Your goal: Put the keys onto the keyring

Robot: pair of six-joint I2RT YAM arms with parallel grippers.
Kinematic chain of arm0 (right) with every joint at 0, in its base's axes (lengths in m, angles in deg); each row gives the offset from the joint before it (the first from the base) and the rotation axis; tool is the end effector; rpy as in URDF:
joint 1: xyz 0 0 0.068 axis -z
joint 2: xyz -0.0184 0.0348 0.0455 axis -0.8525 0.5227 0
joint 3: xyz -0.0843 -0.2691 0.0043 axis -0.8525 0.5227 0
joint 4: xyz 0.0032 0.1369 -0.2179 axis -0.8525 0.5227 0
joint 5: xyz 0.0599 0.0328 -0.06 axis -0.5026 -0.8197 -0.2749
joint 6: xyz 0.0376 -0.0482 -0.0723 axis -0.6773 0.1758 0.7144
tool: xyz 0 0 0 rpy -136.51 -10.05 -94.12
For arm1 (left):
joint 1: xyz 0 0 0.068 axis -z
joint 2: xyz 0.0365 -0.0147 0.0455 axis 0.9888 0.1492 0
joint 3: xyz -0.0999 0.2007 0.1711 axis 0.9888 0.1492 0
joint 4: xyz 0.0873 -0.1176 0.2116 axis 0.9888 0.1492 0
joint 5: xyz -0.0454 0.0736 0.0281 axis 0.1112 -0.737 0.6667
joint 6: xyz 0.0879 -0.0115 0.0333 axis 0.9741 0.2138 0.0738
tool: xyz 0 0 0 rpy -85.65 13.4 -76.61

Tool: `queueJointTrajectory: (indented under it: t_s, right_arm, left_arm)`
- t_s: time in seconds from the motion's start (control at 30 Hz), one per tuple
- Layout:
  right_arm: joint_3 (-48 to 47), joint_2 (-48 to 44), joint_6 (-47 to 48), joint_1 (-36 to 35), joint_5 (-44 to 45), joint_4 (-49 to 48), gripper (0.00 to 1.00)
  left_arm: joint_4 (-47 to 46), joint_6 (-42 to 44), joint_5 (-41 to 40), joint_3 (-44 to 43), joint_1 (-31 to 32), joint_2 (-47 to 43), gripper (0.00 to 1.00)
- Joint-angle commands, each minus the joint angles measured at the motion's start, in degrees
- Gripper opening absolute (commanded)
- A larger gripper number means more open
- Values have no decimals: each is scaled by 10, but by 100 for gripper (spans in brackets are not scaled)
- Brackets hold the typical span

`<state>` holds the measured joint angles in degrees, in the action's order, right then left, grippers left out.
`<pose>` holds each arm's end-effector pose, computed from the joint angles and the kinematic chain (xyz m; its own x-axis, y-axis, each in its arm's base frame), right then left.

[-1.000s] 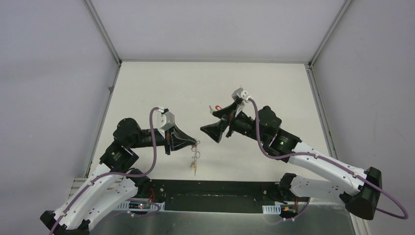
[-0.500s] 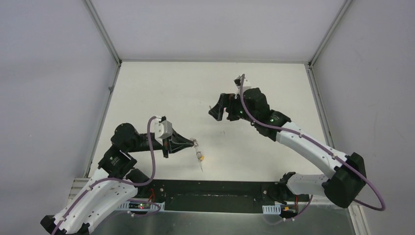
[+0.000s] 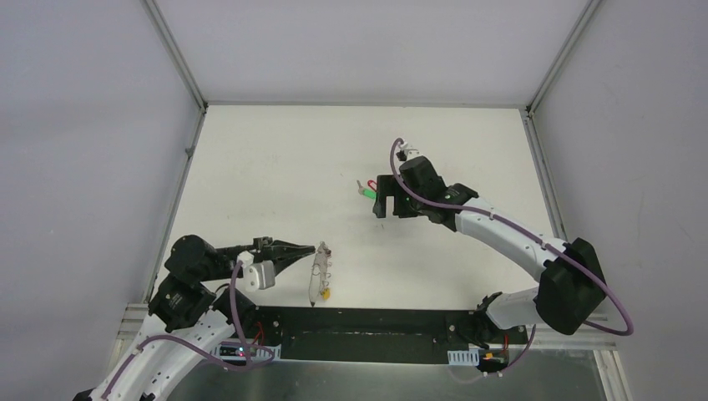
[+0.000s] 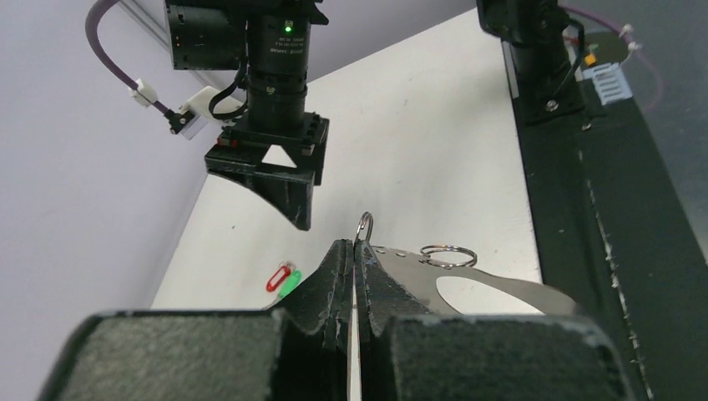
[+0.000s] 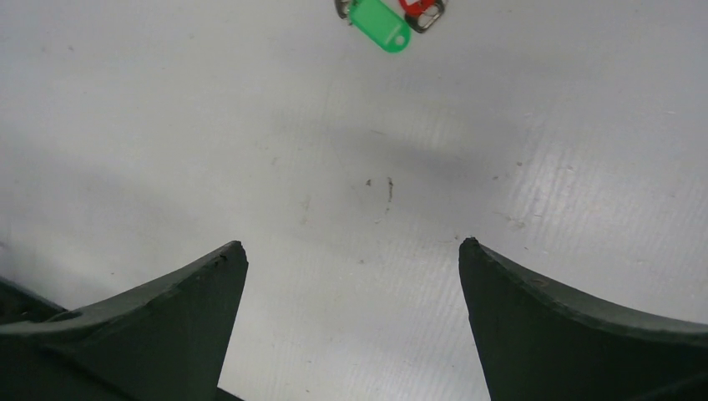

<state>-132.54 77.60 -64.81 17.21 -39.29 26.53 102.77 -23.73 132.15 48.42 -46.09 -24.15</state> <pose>0.2457 0.2103 0.2393 -0.7679 -0.0657 -0.6372 -0.3177 0.9028 0.2898 0.0376 -0.1045 0.3331 0.5778 0.0223 -0.8159 0.8077 0.1279 0.5755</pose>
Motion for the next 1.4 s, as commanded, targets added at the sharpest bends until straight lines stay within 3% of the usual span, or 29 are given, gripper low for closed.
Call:
queueJointTrajectory:
  t_s: [0.0, 0.13, 0.4, 0.6, 0.73, 0.97, 1.37]
  right_arm:
    - [-25, 6, 36, 3, 57, 31, 100]
    - [-32, 21, 48, 3, 33, 38, 100]
    - [-195, 199, 46, 18, 13, 167, 97]
    - [-357, 351, 53, 52, -31, 244, 78]
    - [-416, 413, 46, 73, -86, 254, 67]
    - [-466, 451, 47, 83, -115, 241, 46]
    - [-569, 527, 64, 84, -127, 261, 26]
  left_arm:
    - [42, 110, -23, -22, 5, -5, 0]
    - [60, 103, -41, -38, 5, 9, 0]
    - [62, -151, -152, -57, 5, 69, 0]
    - [59, -282, -164, -50, 5, 95, 0]
    - [57, -336, -162, -43, 5, 101, 0]
    - [55, -363, -181, -26, 5, 81, 0]
    - [56, -347, -191, -20, 5, 64, 0]
